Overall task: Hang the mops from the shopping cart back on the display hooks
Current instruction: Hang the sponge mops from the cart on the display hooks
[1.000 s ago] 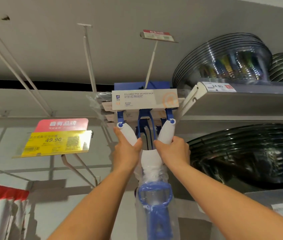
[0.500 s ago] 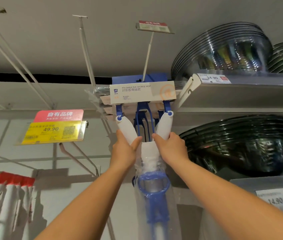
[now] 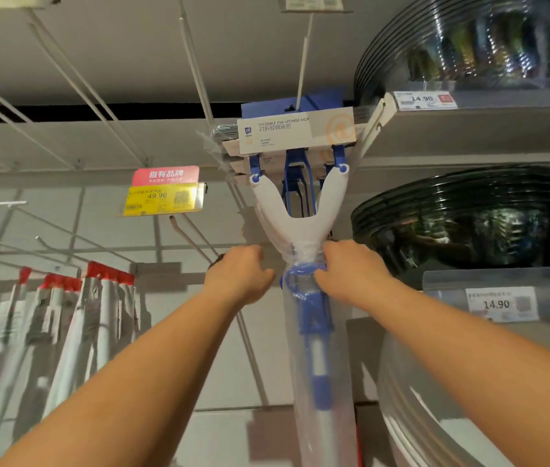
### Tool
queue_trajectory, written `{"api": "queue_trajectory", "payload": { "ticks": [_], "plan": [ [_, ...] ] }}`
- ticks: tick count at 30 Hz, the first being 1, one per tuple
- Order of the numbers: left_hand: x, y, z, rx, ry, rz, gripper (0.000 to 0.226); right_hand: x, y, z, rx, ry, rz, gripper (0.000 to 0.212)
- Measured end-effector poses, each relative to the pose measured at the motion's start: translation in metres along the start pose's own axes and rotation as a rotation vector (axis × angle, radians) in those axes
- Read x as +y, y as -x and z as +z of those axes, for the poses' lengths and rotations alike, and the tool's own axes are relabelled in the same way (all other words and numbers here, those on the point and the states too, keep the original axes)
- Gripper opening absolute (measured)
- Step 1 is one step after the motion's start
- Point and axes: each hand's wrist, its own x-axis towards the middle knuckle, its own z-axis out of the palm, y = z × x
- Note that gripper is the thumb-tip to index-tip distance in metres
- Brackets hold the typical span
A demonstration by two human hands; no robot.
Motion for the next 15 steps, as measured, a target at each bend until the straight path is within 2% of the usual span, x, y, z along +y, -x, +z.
{"api": "queue_trajectory", "payload": {
  "ticks": [3,7,11,15],
  "plan": [
    [-0.012,0.021,-0.015,-0.12,-0.174,-0.015,0.035,-0.019,0.019,-0.01,-0.16,0.059,-0.023,0.027],
    [-0.039,0.054,-0.039,-0.297,-0.272,-0.05,0.026,-0.052,0.042,-0.018,-0.344,0.097,-0.074,0.007],
    [-0.076,0.095,-0.067,-0.485,-0.312,-0.131,0.043,-0.099,0.069,-0.025,-0.54,0.096,-0.118,0.023],
    [-0.116,0.145,-0.105,-0.517,-0.344,-0.157,0.044,-0.157,0.102,-0.03,-0.621,0.011,-0.175,0.028]
  ]
}}
